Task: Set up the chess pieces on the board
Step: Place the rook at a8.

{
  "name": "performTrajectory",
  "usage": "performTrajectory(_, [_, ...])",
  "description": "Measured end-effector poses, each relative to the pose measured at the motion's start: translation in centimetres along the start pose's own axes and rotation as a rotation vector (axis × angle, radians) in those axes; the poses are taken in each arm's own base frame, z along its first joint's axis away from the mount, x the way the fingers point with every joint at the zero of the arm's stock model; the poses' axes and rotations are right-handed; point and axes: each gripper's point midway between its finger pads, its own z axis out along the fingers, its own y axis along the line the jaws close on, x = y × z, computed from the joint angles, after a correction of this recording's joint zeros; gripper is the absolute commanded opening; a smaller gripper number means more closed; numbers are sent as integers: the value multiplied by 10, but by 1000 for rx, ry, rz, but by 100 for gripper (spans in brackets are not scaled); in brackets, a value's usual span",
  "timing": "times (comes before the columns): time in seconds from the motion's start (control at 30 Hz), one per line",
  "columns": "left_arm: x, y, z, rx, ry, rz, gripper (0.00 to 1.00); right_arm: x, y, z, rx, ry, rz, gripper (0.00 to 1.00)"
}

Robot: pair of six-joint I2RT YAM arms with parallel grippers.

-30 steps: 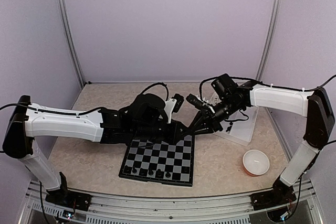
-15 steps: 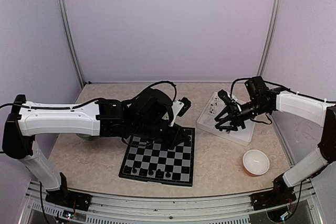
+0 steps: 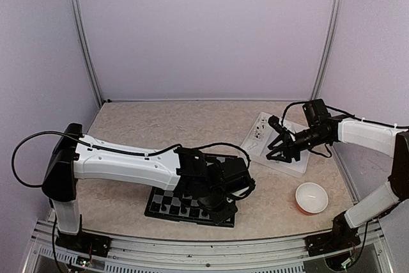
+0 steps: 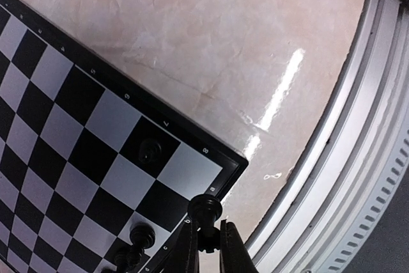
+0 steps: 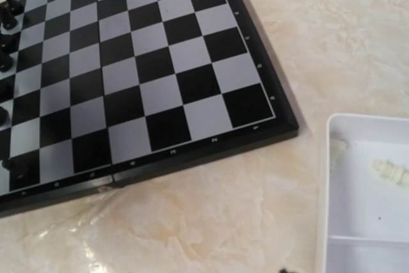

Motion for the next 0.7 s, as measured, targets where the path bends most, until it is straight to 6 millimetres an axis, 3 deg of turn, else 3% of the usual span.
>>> performTrajectory(0.13, [11,2,7,-11,48,14,6,2,1,1,-1,4,1,49])
performTrajectory(0.7, [16,6,23,-9,80,6,7,2,1,1,-6,3,-1,49])
